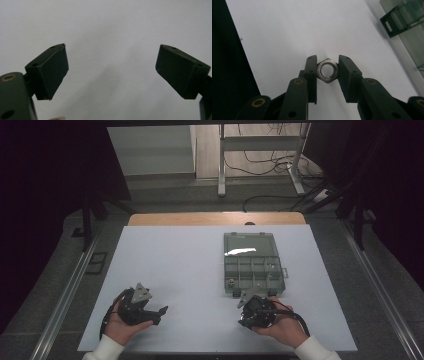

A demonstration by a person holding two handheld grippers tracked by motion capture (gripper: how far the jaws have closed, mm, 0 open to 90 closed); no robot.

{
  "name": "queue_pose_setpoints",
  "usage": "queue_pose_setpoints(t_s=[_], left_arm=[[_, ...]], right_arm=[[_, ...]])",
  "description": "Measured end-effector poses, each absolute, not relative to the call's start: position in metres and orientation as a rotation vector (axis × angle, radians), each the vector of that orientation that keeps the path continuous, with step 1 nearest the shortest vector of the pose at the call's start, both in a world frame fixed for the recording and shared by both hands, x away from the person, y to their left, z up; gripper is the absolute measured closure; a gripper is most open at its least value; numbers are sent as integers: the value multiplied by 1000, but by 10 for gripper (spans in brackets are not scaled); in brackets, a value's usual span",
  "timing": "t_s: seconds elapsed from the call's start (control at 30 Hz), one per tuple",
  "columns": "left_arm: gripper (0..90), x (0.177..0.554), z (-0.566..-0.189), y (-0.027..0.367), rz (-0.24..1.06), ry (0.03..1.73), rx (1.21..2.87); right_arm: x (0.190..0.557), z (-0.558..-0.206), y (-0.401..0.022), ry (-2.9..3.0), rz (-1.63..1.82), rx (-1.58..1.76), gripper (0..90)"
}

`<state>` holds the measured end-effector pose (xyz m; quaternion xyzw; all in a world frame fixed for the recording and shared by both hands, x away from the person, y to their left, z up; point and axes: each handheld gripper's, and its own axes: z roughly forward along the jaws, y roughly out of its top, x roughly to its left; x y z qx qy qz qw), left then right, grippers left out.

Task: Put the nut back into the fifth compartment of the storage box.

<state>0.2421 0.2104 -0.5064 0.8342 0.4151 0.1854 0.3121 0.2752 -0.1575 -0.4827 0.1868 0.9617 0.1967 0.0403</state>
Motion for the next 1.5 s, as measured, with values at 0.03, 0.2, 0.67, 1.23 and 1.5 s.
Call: queue_pose_setpoints(t_s=[0.03, 0.2, 0.67, 1.23, 1.5], left_arm=[[116, 242, -506, 210, 489, 1095, 2201], [116, 242, -506, 210, 491, 1093, 2202], [115, 242, -506, 210, 491, 1092, 2205], [116, 242, -506, 210, 490, 1092, 2207], [116, 242, -507, 210, 490, 1092, 2206]], right_arm=[[276, -482, -157, 2944, 608, 575, 697], [277, -478, -157, 2931, 619, 584, 698], [288, -467, -155, 2902, 671, 620, 698], [300, -460, -153, 2881, 699, 646, 698], [309, -455, -151, 2866, 720, 660, 698]])
